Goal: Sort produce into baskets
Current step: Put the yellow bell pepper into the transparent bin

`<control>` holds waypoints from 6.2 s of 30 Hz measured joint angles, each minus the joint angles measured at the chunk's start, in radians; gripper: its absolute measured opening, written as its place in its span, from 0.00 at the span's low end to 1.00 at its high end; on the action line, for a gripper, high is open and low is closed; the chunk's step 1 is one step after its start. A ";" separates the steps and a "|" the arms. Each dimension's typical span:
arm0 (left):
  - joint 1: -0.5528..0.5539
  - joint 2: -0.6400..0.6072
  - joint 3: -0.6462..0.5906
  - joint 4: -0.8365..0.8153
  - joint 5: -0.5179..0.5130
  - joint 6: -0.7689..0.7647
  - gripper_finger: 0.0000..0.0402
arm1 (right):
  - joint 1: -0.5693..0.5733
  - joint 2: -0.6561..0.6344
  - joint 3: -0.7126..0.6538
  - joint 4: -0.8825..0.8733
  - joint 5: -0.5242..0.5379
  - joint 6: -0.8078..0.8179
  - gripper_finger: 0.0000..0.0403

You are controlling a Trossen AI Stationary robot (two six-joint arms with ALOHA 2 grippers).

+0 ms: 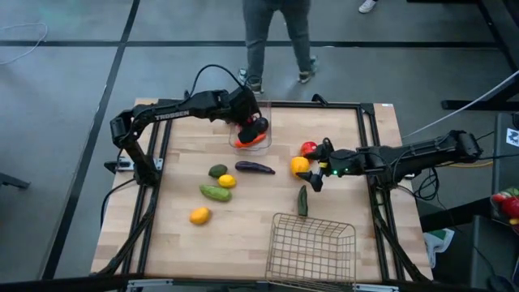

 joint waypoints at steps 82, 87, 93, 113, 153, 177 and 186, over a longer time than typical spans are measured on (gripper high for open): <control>-0.113 -0.209 0.000 -0.170 0.035 0.094 0.61 | -0.248 0.442 0.284 -0.477 -0.198 0.753 0.97; -0.113 -0.209 0.000 -0.171 0.035 0.093 0.61 | -0.248 0.472 0.284 -0.428 -0.206 0.752 0.97; -0.124 -0.209 0.000 -0.171 0.036 0.095 0.61 | -0.248 0.504 0.284 -0.420 -0.199 0.752 0.97; -0.139 -0.209 -0.001 -0.172 0.038 0.088 0.61 | -0.248 0.609 0.287 -0.411 -0.216 0.707 0.97; -0.135 -0.365 0.000 -0.274 0.036 0.073 0.61 | -0.248 0.616 0.355 -0.424 -0.242 0.559 0.83; -0.182 -0.570 0.001 -0.475 0.021 -0.064 0.61 | -0.265 0.613 0.784 -0.311 -0.210 -0.248 0.84; -0.265 -0.567 0.001 -0.333 0.020 -0.099 0.61 | -0.386 0.650 0.786 -0.204 -0.210 -0.367 0.84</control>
